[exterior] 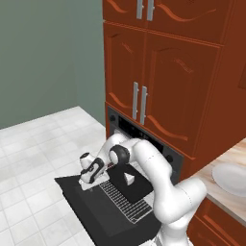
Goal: Take the baked cake out of the oven and place it on the plate for cooling. Then close the oven door.
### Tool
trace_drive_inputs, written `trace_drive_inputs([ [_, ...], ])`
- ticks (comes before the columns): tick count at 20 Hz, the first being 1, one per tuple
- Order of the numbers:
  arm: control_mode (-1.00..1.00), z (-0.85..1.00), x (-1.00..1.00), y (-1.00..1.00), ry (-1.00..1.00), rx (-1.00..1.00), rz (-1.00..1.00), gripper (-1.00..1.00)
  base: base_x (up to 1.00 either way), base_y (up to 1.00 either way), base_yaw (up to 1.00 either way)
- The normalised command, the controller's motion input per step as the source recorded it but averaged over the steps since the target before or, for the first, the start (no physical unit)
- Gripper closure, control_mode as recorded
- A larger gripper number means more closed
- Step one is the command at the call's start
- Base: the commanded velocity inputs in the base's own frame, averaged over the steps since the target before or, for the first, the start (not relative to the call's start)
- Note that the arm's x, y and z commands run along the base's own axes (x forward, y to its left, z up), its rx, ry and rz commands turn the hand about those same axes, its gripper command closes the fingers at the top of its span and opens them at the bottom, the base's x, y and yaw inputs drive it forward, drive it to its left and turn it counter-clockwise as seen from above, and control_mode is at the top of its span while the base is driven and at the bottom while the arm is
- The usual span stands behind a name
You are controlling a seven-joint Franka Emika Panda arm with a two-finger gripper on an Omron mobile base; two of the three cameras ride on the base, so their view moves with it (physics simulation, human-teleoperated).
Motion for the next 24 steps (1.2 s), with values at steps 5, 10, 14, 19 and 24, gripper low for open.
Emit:
trace_drive_inputs([
  [5, -1.0, 0.12, -0.24, -0.1, -0.15, 0.02, 0.04, -1.0, 0.0, 0.0, 0.0],
  [10, -1.0, 0.15, -0.37, -0.19, -0.17, 0.0, 0.06, -1.0, 0.0, 0.0, 0.0],
  [14, -1.0, 0.27, -0.21, -0.25, -0.05, 0.02, 0.0, -1.0, 0.0, 0.0, 0.0],
  [19, -1.0, 0.39, -0.13, -0.23, 0.0, 0.02, 0.0, -1.0, 0.0, 0.0, 0.0],
  [24, -1.0, 0.42, -0.05, -0.16, 0.01, 0.0, 0.0, -1.0, 0.0, 0.0, 0.0],
])
